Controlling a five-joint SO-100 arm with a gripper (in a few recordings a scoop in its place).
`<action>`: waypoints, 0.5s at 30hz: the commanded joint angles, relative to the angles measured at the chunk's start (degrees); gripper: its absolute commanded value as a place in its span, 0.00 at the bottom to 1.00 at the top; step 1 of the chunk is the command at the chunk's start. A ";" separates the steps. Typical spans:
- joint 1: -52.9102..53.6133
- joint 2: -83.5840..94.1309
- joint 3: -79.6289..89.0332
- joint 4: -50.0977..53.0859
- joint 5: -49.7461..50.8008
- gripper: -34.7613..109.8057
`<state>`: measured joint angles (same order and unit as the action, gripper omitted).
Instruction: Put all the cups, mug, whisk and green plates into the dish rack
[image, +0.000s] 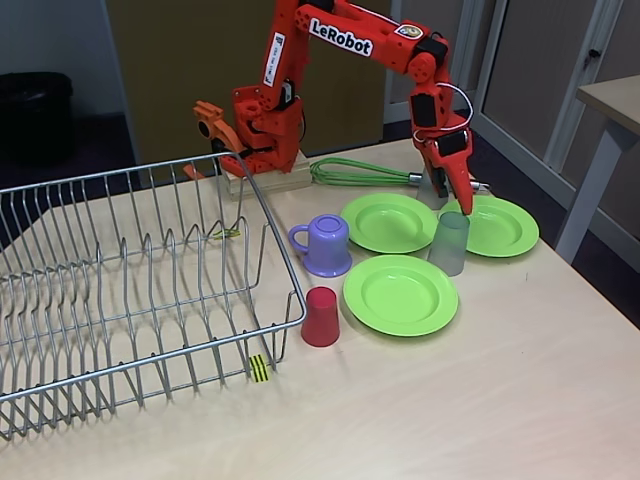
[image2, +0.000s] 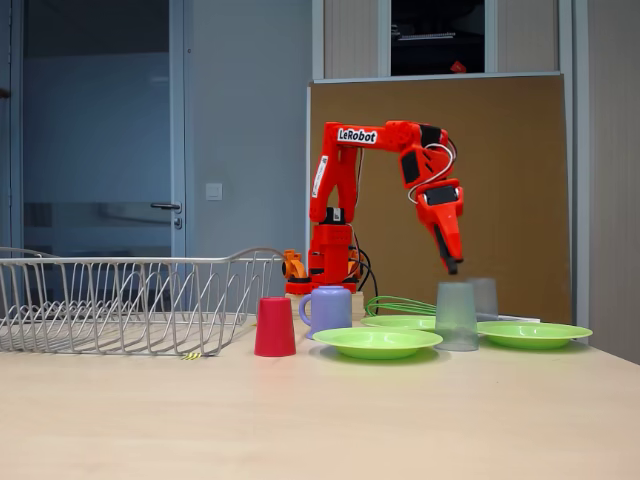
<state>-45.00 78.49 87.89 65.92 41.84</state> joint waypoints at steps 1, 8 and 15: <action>-1.14 -0.26 -4.31 2.29 5.01 0.53; -1.32 -4.22 -8.61 1.85 9.05 0.53; -1.41 -9.23 -11.43 -0.18 11.16 0.53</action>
<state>-45.79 68.91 78.22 66.62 51.42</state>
